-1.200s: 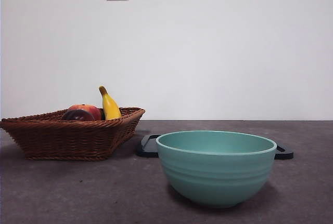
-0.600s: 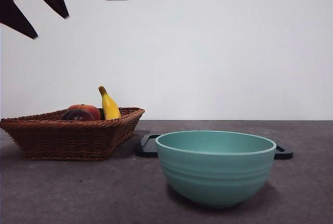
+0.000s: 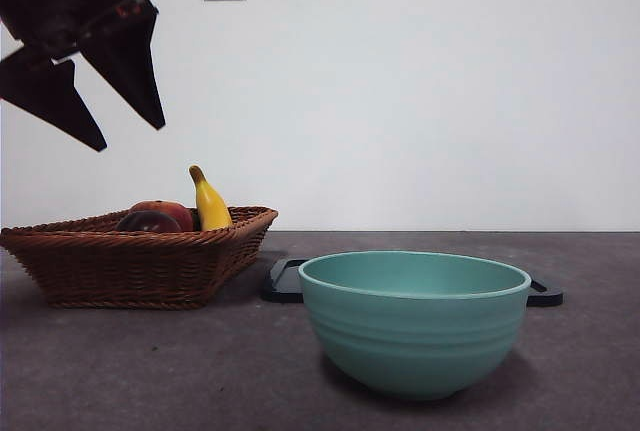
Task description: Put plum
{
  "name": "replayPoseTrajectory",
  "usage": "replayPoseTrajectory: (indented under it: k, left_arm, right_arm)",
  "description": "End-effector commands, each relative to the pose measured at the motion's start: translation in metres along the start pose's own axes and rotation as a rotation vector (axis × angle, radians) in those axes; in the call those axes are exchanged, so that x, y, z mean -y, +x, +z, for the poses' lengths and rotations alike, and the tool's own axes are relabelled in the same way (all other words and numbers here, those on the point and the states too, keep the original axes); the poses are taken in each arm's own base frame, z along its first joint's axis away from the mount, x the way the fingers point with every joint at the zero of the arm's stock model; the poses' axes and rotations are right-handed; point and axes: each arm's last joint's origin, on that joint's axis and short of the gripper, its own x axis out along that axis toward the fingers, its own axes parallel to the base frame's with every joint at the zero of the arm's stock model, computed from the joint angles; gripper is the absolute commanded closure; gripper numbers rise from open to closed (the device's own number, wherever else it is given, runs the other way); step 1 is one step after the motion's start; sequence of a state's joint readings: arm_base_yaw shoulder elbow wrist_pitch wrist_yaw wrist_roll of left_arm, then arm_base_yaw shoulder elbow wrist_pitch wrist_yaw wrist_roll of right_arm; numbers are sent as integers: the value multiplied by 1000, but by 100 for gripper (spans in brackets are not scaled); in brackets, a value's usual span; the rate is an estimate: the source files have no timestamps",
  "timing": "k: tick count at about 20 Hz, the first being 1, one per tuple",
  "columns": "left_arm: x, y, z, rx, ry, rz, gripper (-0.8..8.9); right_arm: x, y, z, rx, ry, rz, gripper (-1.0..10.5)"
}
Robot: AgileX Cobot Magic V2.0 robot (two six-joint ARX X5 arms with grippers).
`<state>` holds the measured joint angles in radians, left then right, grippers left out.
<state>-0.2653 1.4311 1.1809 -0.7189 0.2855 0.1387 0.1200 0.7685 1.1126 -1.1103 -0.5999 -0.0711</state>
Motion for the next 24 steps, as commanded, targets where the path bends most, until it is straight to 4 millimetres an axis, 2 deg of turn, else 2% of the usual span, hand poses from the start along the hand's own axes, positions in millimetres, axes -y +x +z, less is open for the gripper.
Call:
replayPoseTrajectory:
  k: [1, 8, 16, 24]
  left_arm:
    - [-3, 6, 7, 2, 39, 27, 404]
    - [-9, 26, 13, 28, 54, 45, 404]
    - [-22, 63, 16, 16, 55, 96, 404]
    - [-31, 94, 9, -55, 51, 103, 404]
  right_arm:
    - [-2, -3, 5, 18, -4, 5, 549]
    - [-2, -3, 5, 18, -1, 5, 549]
    - [-2, -3, 5, 18, 3, 5, 550]
    - [-2, -3, 5, 18, 4, 5, 549]
